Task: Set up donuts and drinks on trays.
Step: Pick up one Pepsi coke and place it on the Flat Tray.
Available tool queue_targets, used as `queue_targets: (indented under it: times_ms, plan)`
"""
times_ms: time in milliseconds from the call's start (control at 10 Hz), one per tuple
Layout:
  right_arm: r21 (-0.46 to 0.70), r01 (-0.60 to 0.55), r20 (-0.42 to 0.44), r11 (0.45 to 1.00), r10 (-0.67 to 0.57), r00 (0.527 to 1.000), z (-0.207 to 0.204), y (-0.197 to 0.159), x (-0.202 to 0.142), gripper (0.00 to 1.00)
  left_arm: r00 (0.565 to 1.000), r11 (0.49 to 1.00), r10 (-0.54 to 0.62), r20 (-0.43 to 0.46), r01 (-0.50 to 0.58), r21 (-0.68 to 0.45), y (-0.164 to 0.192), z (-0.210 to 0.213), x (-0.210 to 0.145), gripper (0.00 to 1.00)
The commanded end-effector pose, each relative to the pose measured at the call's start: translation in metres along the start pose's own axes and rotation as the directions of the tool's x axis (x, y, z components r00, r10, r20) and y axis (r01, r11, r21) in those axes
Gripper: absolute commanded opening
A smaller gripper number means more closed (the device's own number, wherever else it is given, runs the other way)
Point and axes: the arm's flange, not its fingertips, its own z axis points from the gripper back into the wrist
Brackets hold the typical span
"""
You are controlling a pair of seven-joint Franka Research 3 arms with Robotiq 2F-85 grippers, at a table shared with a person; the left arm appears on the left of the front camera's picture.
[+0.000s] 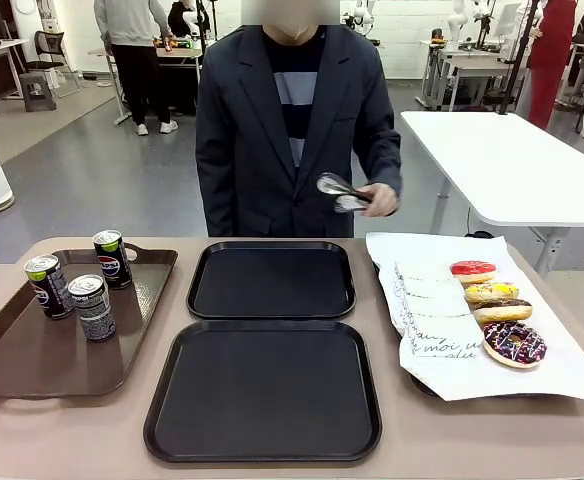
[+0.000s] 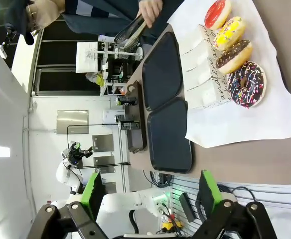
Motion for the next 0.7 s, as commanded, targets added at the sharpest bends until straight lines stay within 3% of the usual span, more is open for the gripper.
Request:
queue_targets:
  times_ms: [0, 600]
  plan:
    - [0.022, -0.020, 0.001, 1.000, 0.019, 1.000, 0.0008, 0.0000, 0.0013, 1.00, 1.000, 1.000, -0.002, 0.006, 0.002, -0.020, -0.0007, 0.0015, 0.0004, 1.00]
    - [0.022, -0.020, 0.001, 1.000, 0.019, 1.000, 0.0008, 0.0000, 0.0013, 1.00, 1.000, 1.000, -0.002, 0.006, 0.002, -0.020, -0.0007, 0.0015, 0.0004, 1.00]
